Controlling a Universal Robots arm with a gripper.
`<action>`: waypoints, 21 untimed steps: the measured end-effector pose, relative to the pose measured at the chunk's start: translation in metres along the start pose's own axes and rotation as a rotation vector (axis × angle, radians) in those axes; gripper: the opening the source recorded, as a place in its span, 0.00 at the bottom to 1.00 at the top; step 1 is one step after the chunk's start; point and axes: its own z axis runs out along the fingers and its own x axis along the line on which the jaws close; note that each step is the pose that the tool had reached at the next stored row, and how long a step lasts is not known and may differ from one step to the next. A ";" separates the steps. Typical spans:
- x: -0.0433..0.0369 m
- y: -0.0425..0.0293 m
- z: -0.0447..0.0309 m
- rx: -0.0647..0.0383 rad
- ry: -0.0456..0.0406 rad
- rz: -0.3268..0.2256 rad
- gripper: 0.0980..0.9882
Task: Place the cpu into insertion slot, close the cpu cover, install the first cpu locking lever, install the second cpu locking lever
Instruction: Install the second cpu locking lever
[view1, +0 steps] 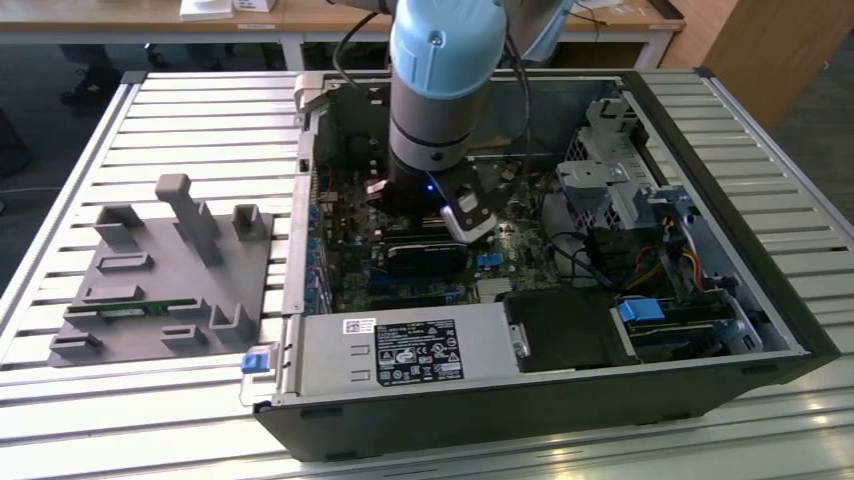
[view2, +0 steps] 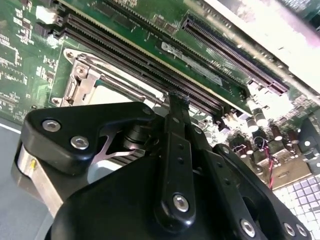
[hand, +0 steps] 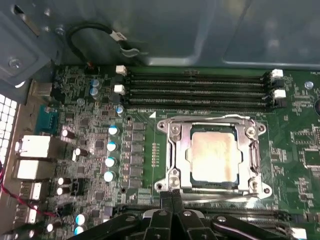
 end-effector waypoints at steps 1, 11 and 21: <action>0.0002 -0.0002 0.0011 -0.002 -0.0002 0.000 0.01; 0.0040 -0.0019 0.0062 -0.026 -0.0003 -0.001 0.01; 0.0055 -0.0035 0.0119 -0.061 -0.0005 -0.001 0.01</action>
